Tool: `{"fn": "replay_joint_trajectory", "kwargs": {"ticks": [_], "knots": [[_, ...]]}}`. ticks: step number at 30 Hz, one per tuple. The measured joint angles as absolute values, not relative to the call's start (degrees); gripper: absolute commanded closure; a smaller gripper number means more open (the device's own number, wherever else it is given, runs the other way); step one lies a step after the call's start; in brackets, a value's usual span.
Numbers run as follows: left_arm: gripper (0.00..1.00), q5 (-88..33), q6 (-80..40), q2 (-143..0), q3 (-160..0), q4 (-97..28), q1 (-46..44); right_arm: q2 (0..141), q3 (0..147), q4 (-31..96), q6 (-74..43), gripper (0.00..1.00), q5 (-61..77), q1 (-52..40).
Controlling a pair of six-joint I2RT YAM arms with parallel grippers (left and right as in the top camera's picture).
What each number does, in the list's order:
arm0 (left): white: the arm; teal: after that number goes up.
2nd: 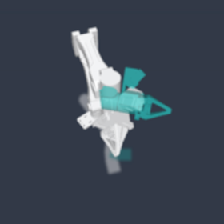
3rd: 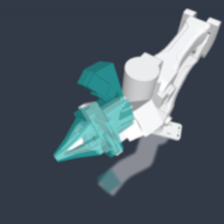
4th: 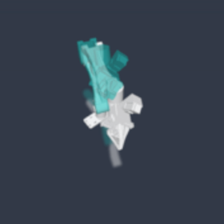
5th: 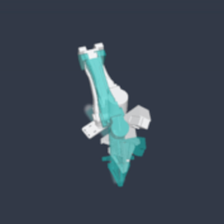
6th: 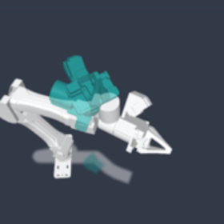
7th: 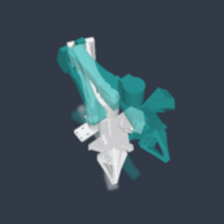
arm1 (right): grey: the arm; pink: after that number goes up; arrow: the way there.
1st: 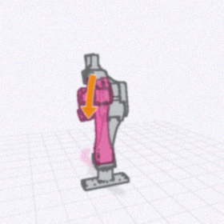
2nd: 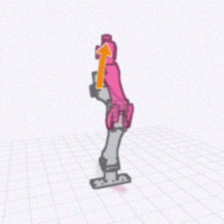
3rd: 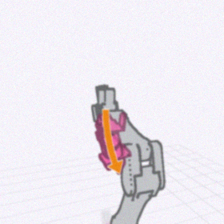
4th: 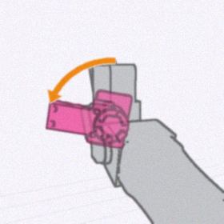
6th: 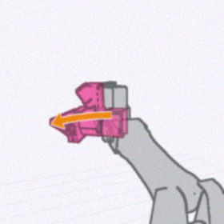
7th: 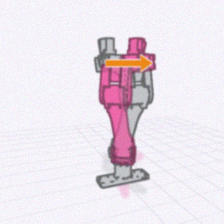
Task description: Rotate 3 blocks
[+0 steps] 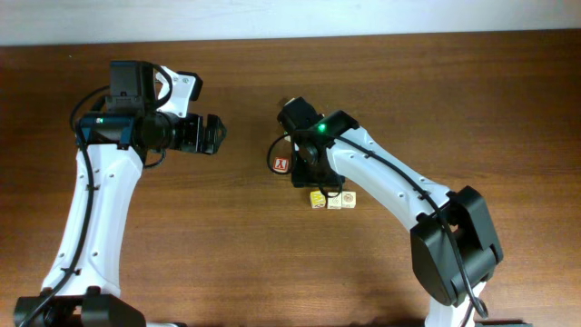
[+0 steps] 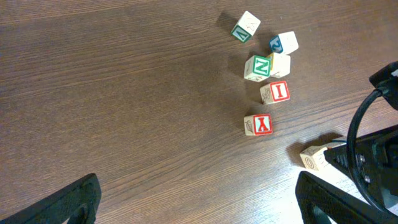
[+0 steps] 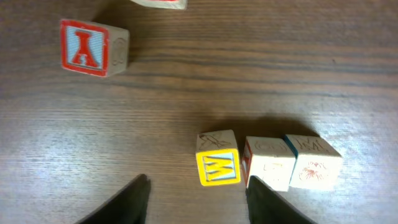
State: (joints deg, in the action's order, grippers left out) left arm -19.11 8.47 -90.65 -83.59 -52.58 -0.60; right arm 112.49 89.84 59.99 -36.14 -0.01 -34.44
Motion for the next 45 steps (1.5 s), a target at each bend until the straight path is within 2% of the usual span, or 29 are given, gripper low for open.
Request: {"fn": "replay_joint_trajectory", "kwargs": {"ticks": [1, 3, 6, 11, 15, 22, 27, 29, 33, 38, 41, 45], "knots": [[0.55, -19.14, 8.32, -90.65, -83.59, -52.56, -0.60, 112.49, 89.65, 58.43, -35.79, 0.77, 0.38, -34.46], [0.80, -19.14, 7.92, -90.65, -83.59, -52.71, -0.60, 112.55, 88.68, 54.22, -35.20, 0.87, 0.95, -34.98], [0.85, -19.11, 5.43, -91.74, -83.59, -52.80, -0.60, 113.14, 86.96, 51.07, -35.09, 0.87, 1.41, -36.23], [0.81, -19.11, 1.80, -96.14, -83.59, -52.73, -0.60, 116.81, 83.24, 48.34, -36.32, 0.88, 1.34, -36.47], [0.80, -19.11, 1.21, -96.47, -83.59, -52.71, -0.60, 117.38, 83.13, 48.42, -38.59, 0.93, 0.86, -36.47], [0.76, -19.09, 0.99, -96.47, -83.59, -52.71, -0.62, 117.38, 83.11, 52.27, -45.30, 0.92, -0.67, -35.29], [0.72, -19.07, 0.95, -96.47, -83.59, -52.71, -0.62, 117.27, 83.42, 53.67, -44.80, 0.91, -1.08, -35.29], [0.74, -18.85, 0.95, -96.47, -83.59, -52.71, -0.62, 114.45, 84.23, 55.77, -43.20, 0.89, -2.66, -35.27], [0.80, -18.28, 0.80, -96.49, -83.59, -53.58, -1.08, 99.20, 86.78, 62.06, -39.77, 0.89, -5.17, -31.66], [0.80, -13.23, -1.48, -96.49, -83.59, -53.23, -9.63, 102.59, 79.02, 56.40, -38.28, 0.93, -5.56, -25.96], [0.78, -11.05, -2.52, -96.49, -83.59, -51.51, -13.19, 103.59, 72.75, 49.89, -37.12, 0.96, -5.45, -25.10], [0.77, -9.98, -2.85, -97.45, -83.59, -49.87, -15.44, 103.92, 71.24, 47.46, -35.48, 0.96, -4.91, -25.04]]}}
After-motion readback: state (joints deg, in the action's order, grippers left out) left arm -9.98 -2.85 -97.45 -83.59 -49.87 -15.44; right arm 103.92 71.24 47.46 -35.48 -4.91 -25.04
